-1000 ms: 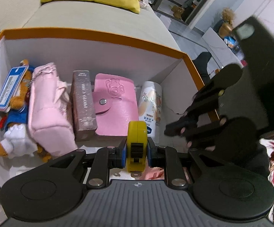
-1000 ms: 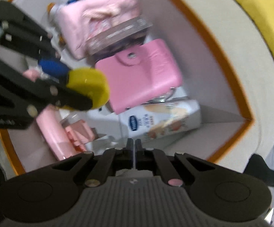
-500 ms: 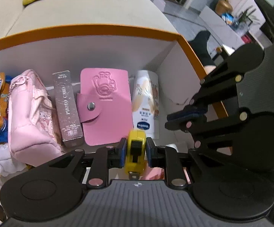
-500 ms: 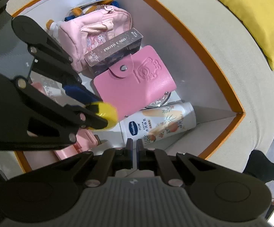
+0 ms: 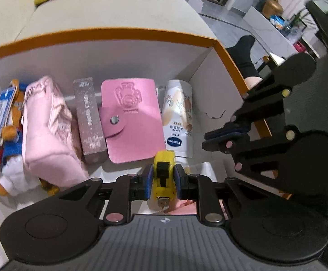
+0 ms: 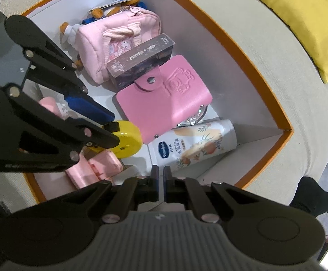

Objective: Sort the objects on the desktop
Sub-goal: 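Lower the yellow tape measure into the box and open the left tool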

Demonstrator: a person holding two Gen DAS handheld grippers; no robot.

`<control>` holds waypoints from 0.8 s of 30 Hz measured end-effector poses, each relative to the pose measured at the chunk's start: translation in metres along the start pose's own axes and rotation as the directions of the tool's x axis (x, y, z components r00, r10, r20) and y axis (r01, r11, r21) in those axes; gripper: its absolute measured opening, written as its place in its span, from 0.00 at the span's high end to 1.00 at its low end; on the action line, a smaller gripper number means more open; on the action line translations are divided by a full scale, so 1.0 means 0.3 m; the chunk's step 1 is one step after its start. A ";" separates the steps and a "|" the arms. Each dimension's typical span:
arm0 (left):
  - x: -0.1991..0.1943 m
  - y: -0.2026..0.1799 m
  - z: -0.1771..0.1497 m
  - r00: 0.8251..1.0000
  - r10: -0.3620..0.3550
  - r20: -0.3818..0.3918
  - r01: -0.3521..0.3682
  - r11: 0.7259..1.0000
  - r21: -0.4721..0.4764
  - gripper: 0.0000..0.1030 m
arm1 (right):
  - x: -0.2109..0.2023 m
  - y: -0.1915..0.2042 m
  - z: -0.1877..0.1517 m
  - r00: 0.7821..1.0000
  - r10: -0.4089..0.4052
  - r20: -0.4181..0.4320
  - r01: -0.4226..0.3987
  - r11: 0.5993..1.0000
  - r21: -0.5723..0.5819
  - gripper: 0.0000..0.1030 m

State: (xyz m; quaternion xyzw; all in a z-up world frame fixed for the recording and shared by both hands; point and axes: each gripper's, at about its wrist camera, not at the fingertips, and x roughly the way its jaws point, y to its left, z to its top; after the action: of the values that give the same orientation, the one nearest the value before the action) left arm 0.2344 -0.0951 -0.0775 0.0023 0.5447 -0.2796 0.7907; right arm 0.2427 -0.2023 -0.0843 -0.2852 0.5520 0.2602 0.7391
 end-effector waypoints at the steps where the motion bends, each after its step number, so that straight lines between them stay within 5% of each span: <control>1: 0.002 0.004 -0.001 1.000 -0.004 -0.002 0.004 1.000 -0.013 0.79 | -0.006 0.004 -0.003 1.000 -0.001 -0.001 0.001 1.000 -0.002 0.96; 11: 0.008 0.001 -0.004 1.000 0.028 0.005 -0.028 0.999 -0.022 0.78 | -0.026 0.028 -0.025 1.000 0.012 -0.004 -0.012 1.000 0.025 0.96; 24: -0.197 -0.100 -0.066 0.977 0.125 0.176 -0.133 0.990 0.037 0.76 | -0.167 0.101 -0.087 0.997 -0.044 0.069 0.042 0.998 0.038 0.82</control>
State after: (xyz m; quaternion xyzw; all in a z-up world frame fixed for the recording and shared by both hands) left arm 0.1892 -0.0884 -0.0255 0.0323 0.4658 -0.2399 0.8511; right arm 0.1912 -0.2030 -0.0461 -0.2743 0.5243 0.2441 0.7683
